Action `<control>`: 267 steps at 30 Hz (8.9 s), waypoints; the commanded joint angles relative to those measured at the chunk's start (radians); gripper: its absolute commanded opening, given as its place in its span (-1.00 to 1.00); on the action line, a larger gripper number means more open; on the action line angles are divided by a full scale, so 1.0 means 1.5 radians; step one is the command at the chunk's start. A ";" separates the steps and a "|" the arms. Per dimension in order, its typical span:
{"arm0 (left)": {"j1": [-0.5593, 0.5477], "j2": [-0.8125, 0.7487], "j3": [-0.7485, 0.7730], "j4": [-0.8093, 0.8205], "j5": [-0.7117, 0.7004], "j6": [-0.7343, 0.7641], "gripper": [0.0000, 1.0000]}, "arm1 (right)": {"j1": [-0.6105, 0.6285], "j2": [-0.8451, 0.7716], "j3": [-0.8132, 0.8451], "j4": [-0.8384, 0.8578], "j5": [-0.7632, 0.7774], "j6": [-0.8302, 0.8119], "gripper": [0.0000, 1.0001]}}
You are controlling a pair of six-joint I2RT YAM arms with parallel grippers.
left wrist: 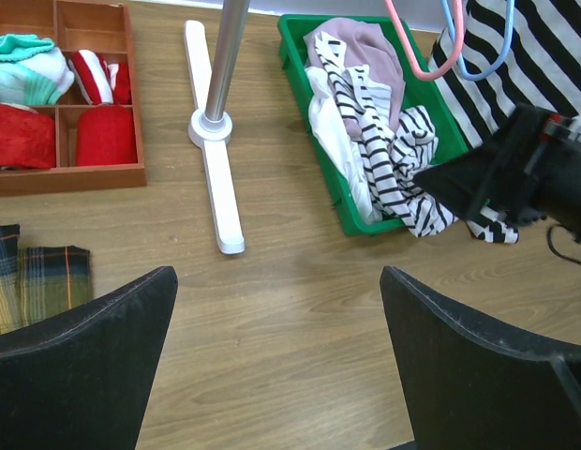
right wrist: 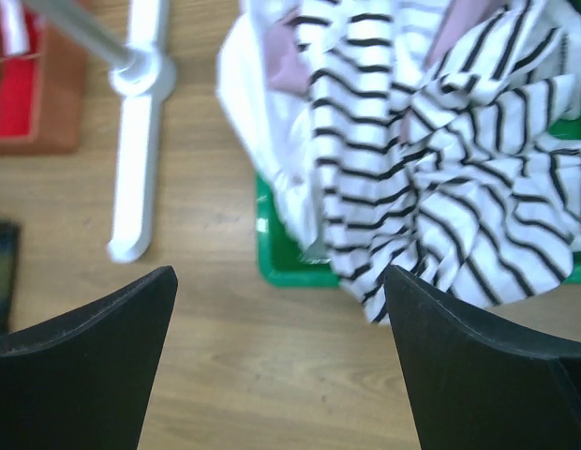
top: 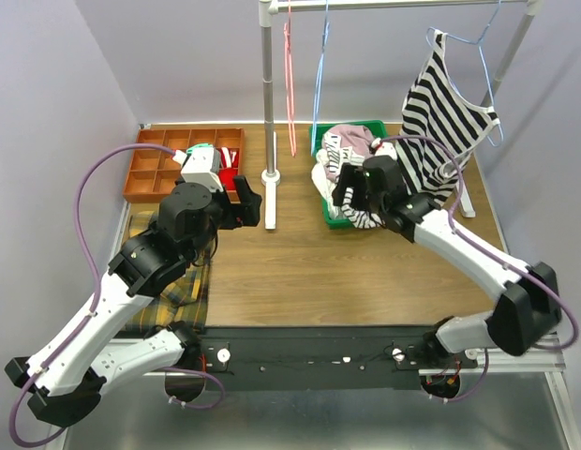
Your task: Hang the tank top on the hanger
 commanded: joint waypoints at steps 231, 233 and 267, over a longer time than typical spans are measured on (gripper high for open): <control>0.079 -0.047 -0.155 0.083 0.166 -0.089 0.03 | 0.231 -0.372 -0.285 -0.099 0.131 0.280 0.39; 0.079 -0.011 -0.098 0.081 0.161 -0.054 0.04 | 0.231 -0.366 -0.244 -0.115 0.151 0.255 0.41; 0.064 0.711 0.803 0.046 0.097 0.332 -0.03 | 0.231 -0.219 -0.182 -0.036 0.084 0.181 0.48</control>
